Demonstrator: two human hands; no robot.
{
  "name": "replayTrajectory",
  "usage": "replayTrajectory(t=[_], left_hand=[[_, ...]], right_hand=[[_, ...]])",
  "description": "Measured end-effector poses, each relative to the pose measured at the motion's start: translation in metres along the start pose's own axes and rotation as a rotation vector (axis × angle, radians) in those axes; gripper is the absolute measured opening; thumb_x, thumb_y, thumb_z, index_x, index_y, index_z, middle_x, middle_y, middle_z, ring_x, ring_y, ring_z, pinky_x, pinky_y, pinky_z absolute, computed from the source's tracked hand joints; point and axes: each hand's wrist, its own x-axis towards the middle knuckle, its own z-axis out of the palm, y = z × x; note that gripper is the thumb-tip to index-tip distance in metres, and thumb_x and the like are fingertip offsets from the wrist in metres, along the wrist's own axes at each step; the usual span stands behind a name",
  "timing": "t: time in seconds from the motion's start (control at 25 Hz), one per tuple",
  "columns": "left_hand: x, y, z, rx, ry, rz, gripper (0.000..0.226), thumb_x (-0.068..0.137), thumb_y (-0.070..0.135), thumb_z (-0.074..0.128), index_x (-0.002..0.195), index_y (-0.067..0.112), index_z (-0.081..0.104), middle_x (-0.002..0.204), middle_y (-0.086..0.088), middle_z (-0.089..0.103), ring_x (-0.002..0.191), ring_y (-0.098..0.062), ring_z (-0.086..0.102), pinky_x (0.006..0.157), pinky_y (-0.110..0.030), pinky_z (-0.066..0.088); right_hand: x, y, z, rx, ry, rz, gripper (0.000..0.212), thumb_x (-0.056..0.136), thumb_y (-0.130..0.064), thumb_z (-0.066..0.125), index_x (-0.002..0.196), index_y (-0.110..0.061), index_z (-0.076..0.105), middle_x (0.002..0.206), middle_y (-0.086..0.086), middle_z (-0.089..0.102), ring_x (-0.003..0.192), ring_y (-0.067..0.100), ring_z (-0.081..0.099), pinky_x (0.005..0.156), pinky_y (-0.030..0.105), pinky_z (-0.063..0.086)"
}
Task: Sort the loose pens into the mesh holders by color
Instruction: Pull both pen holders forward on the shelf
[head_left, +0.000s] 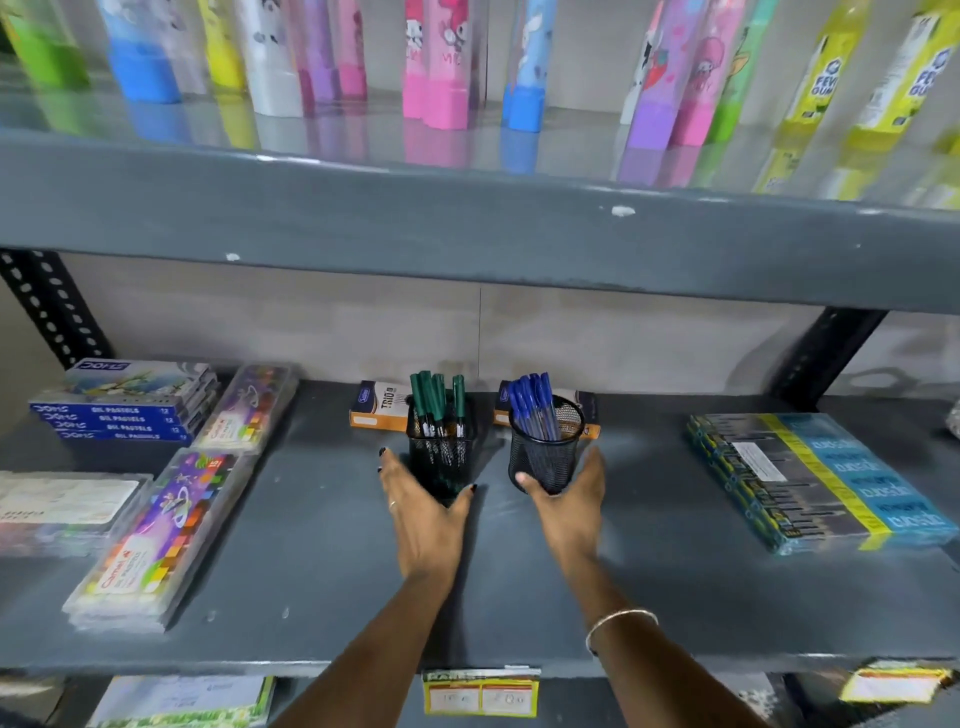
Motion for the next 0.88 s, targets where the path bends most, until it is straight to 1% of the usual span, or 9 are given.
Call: replayTrajectory(t=[0.08, 0.16, 0.24, 0.32, 0.4, 0.52, 0.68, 0.76, 0.88], left_hand=[[0.013, 0.001, 0.011, -0.021, 0.038, -0.004, 0.111, 0.069, 0.022, 0.081, 0.147, 0.004, 0.004, 0.151, -0.015, 0.02, 0.137, -0.027, 0.016, 0.111, -0.037, 0.016], [0.021, 0.0, 0.019, -0.022, 0.067, -0.018, 0.111, 0.066, 0.025, 0.082, 0.146, 0.007, 0.008, 0.146, -0.013, 0.031, 0.132, -0.029, 0.027, 0.106, -0.044, 0.026], [0.025, -0.001, 0.023, -0.004, 0.093, -0.042, 0.104, 0.065, 0.028, 0.082, 0.144, 0.012, 0.016, 0.139, -0.011, 0.043, 0.125, -0.031, 0.038, 0.098, -0.046, 0.036], [0.026, -0.002, 0.025, 0.004, 0.111, -0.054, 0.09, 0.065, 0.028, 0.08, 0.135, 0.012, 0.027, 0.129, -0.01, 0.051, 0.115, -0.032, 0.047, 0.09, -0.046, 0.043], [0.023, 0.0, 0.024, 0.007, 0.128, -0.059, 0.078, 0.066, 0.025, 0.08, 0.127, 0.008, 0.034, 0.122, -0.011, 0.053, 0.11, -0.033, 0.05, 0.084, -0.043, 0.044], [0.014, 0.002, 0.019, 0.022, 0.124, -0.048, 0.068, 0.066, 0.024, 0.08, 0.116, 0.005, 0.038, 0.115, -0.012, 0.055, 0.104, -0.033, 0.052, 0.079, -0.041, 0.045], [-0.015, 0.005, 0.0, -0.005, 0.091, -0.049, 0.066, 0.065, 0.023, 0.081, 0.113, 0.007, 0.039, 0.113, -0.011, 0.056, 0.101, -0.031, 0.054, 0.077, -0.036, 0.043], [-0.032, 0.008, -0.013, -0.002, 0.084, -0.061, 0.065, 0.065, 0.024, 0.081, 0.112, 0.009, 0.039, 0.111, -0.01, 0.057, 0.1, -0.032, 0.055, 0.076, -0.036, 0.043], [-0.06, 0.011, -0.031, 0.016, 0.074, -0.079, 0.065, 0.065, 0.024, 0.081, 0.111, 0.01, 0.038, 0.11, -0.01, 0.058, 0.098, -0.032, 0.056, 0.076, -0.037, 0.044]], right_hand=[[0.007, 0.002, 0.006, 0.019, -0.005, 0.017, 0.098, 0.058, -0.043, 0.081, 0.138, -0.017, 0.031, 0.14, 0.005, 0.047, 0.129, 0.025, 0.049, 0.101, 0.045, 0.047], [0.012, 0.003, 0.01, 0.014, -0.015, 0.008, 0.091, 0.058, -0.042, 0.08, 0.135, -0.022, 0.035, 0.136, -0.001, 0.051, 0.124, 0.023, 0.054, 0.098, 0.044, 0.05], [0.014, 0.003, 0.01, 0.011, -0.013, -0.012, 0.086, 0.059, -0.042, 0.078, 0.132, -0.021, 0.038, 0.132, -0.001, 0.053, 0.121, 0.023, 0.055, 0.097, 0.043, 0.051], [0.013, 0.003, 0.01, 0.016, -0.011, -0.018, 0.082, 0.061, -0.04, 0.079, 0.131, -0.019, 0.041, 0.129, 0.0, 0.055, 0.12, 0.023, 0.056, 0.096, 0.042, 0.051], [0.011, 0.002, 0.009, 0.021, -0.001, -0.032, 0.079, 0.062, -0.038, 0.079, 0.13, -0.018, 0.043, 0.128, 0.001, 0.055, 0.119, 0.023, 0.056, 0.095, 0.041, 0.051], [0.006, -0.001, 0.003, 0.018, 0.013, -0.051, 0.077, 0.065, -0.032, 0.081, 0.13, -0.014, 0.044, 0.127, 0.004, 0.057, 0.119, 0.025, 0.056, 0.094, 0.037, 0.051], [-0.022, -0.004, -0.016, -0.014, 0.015, -0.048, 0.081, 0.066, -0.027, 0.082, 0.134, -0.011, 0.041, 0.128, 0.008, 0.056, 0.121, 0.026, 0.054, 0.095, 0.036, 0.047], [-0.038, -0.002, -0.028, -0.013, -0.005, -0.03, 0.08, 0.065, -0.028, 0.083, 0.132, -0.011, 0.043, 0.128, 0.008, 0.057, 0.121, 0.026, 0.054, 0.097, 0.036, 0.048], [-0.063, 0.002, -0.046, -0.032, -0.019, 0.0, 0.081, 0.065, -0.03, 0.082, 0.132, -0.01, 0.042, 0.129, 0.009, 0.057, 0.123, 0.027, 0.053, 0.099, 0.04, 0.048]])
